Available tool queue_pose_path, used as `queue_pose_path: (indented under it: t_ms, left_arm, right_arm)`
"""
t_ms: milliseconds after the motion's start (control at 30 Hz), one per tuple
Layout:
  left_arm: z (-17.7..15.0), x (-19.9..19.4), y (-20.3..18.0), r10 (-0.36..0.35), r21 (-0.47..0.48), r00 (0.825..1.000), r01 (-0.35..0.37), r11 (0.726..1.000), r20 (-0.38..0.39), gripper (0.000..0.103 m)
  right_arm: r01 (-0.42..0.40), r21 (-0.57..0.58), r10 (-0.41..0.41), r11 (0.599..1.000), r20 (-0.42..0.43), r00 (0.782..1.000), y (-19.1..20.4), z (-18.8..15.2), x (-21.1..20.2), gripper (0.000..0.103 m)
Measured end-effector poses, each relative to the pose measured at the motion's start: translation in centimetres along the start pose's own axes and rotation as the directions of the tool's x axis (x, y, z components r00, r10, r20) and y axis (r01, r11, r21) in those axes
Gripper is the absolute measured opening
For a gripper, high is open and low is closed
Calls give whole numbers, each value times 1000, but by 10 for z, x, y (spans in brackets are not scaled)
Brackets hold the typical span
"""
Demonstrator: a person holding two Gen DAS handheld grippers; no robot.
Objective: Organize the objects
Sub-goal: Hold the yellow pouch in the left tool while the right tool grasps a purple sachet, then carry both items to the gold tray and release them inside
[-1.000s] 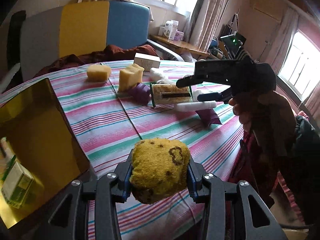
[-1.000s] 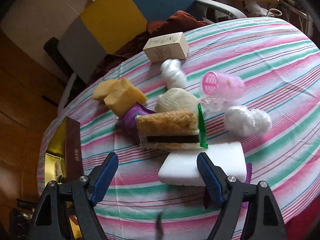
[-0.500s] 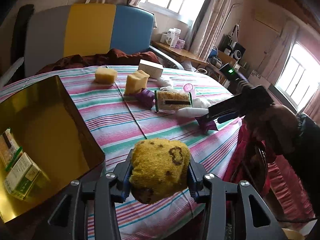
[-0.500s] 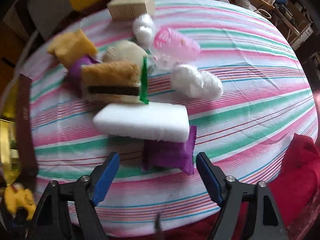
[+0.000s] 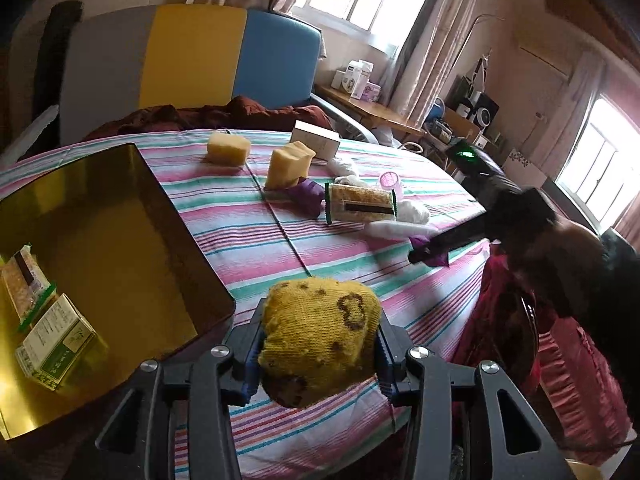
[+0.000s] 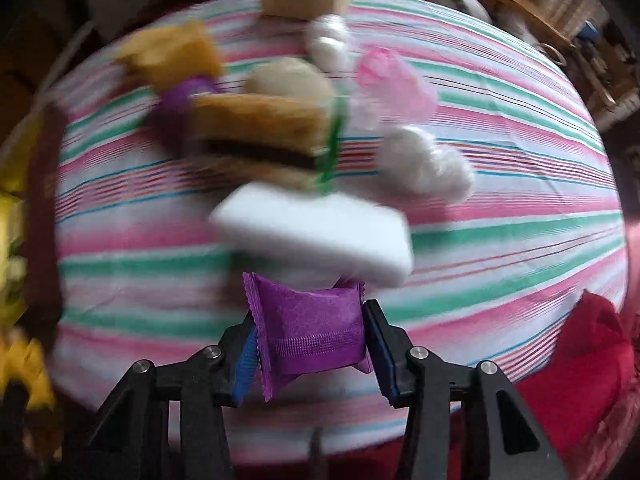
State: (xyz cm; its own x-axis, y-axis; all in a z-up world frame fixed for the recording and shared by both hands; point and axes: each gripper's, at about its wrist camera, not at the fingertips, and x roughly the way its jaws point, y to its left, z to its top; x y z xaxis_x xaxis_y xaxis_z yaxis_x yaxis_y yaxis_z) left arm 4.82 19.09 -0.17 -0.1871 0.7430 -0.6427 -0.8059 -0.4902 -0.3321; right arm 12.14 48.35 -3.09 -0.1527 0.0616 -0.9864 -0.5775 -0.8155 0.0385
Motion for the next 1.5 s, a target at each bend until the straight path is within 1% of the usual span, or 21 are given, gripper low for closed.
queue_pose_path:
  t_ms: [167, 267, 300, 400, 500, 533, 633, 733, 767, 800, 833, 867, 900, 967, 1067, 1200, 1233, 1300, 1367, 1400, 1500]
  left_arm:
    - [6, -17, 10, 18, -23, 999, -17, 1000, 40, 46]
    - [11, -36, 26, 63, -56, 994, -59, 997, 85, 46]
    - [12, -43, 31, 83, -67, 991, -76, 995, 102, 46]
    - [16, -71, 57, 175, -123, 972, -157, 980, 154, 46]
    - [14, -96, 89, 284, -189, 942, -250, 950, 178, 46]
    - [12, -104, 102, 326, -213, 929, -288, 934, 175, 46]
    - [-1, -119, 132, 414, -279, 898, -364, 889, 149, 46]
    - [-14, -124, 153, 468, -322, 878, -416, 850, 101, 47]
    - [-20, -123, 158, 487, -331, 870, -438, 836, 79, 51]
    - [-25, -123, 161, 501, -338, 863, -455, 824, 62, 62]
    - [-31, -124, 165, 514, -347, 856, -468, 813, 51, 69]
    - [-34, -124, 165, 523, -353, 850, -474, 806, 53, 80]
    - [-37, -125, 165, 535, -359, 843, -483, 799, 56, 84]
    - [-37, -123, 164, 558, -357, 828, -506, 785, 55, 84]
    - [-35, -126, 156, 599, -339, 797, -544, 768, 78, 87]
    - [-31, -130, 146, 667, -323, 737, -610, 724, 104, 93]
    - [-30, -131, 141, 694, -311, 710, -638, 704, 115, 93]
    - [-29, -133, 132, 727, -291, 673, -675, 678, 136, 99]
    - [-28, -136, 121, 753, -270, 639, -705, 656, 160, 100]
    - [-27, -137, 118, 758, -264, 630, -712, 651, 168, 100]
    - [-23, -136, 112, 760, -248, 628, -719, 649, 168, 101]
  right_arm:
    - [-138, -133, 148, 981, 66, 987, 51, -28, -28, 48]
    - [-207, -221, 234, 953, 104, 967, 98, -31, -43, 48]
    - [-230, -256, 268, 939, 126, 955, 117, -28, -50, 48]
    - [-284, -314, 348, 906, 169, 922, 162, -19, -59, 48]
    - [-290, -368, 385, 884, 219, 897, 207, -9, -64, 48]
    - [-302, -381, 405, 874, 228, 886, 223, -5, -66, 48]
    - [-302, -408, 426, 861, 258, 867, 255, 0, -65, 48]
    - [-279, -438, 426, 855, 284, 859, 278, 14, -61, 51]
    - [-264, -444, 421, 856, 302, 855, 285, 15, -59, 53]
    - [-254, -449, 417, 857, 313, 853, 291, 16, -58, 63]
    - [-251, -448, 412, 858, 311, 856, 295, 16, -57, 75]
    - [-254, -447, 413, 858, 305, 858, 298, 16, -54, 79]
    - [-256, -450, 416, 856, 302, 858, 299, 14, -52, 80]
    - [-237, -459, 405, 856, 311, 860, 301, 7, -49, 80]
    - [-182, -465, 369, 867, 352, 860, 302, -9, -47, 80]
    - [-128, -457, 334, 880, 406, 850, 301, -26, -46, 83]
    - [-107, -453, 320, 885, 426, 846, 301, -30, -47, 84]
    - [-80, -443, 302, 893, 457, 837, 300, -34, -48, 85]
    - [-57, -427, 283, 902, 488, 826, 297, -40, -52, 86]
    - [-52, -420, 278, 906, 499, 820, 296, -41, -54, 87]
    - [-49, -403, 269, 914, 511, 816, 293, -43, -55, 88]
